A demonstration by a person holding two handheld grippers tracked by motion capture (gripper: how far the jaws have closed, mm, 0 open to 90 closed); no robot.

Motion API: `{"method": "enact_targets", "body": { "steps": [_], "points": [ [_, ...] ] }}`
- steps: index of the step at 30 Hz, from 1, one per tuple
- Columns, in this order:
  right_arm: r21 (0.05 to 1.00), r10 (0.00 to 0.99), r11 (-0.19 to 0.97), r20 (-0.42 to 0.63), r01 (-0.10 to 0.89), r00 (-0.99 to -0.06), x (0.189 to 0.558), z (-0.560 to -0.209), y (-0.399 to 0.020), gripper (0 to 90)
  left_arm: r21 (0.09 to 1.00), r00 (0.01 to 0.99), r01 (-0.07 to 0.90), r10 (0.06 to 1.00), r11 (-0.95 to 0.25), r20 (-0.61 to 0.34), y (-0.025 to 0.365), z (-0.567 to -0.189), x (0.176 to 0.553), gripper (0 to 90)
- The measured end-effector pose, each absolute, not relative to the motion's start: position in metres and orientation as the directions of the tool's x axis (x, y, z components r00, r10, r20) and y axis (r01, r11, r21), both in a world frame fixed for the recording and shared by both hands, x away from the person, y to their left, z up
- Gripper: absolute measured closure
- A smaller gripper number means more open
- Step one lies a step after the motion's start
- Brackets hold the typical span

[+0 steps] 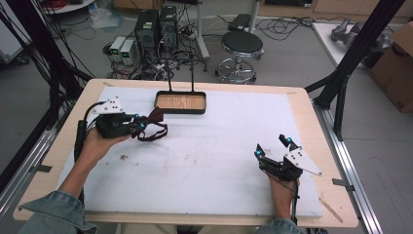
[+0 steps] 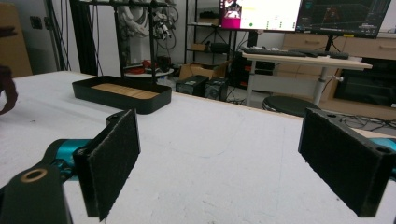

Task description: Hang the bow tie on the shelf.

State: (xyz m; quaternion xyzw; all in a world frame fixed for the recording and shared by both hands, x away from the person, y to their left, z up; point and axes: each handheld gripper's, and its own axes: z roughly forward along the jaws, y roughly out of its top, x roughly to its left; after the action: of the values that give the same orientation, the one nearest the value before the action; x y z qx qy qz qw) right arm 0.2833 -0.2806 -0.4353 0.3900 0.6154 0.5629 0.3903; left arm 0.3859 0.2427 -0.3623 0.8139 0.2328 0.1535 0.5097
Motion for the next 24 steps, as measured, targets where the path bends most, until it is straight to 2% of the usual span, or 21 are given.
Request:
{"method": "enact_targets", "body": {
  "steps": [13, 24],
  "points": [
    [0.997, 0.918, 0.065, -0.044, 0.040, -0.393, 0.283, -0.435, -0.280, 11.9, 0.926, 0.799, 0.233, 0.601, -0.296, -0.009, 0.246, -0.330, 0.427, 75.9],
    [0.997, 0.916, 0.069, -0.048, 0.039, -0.399, 0.283, -0.435, -0.280, 11.9, 0.930, 0.764, 0.255, 0.644, -0.266, -0.026, 0.252, -0.322, 0.452, 75.8]
  ]
}}
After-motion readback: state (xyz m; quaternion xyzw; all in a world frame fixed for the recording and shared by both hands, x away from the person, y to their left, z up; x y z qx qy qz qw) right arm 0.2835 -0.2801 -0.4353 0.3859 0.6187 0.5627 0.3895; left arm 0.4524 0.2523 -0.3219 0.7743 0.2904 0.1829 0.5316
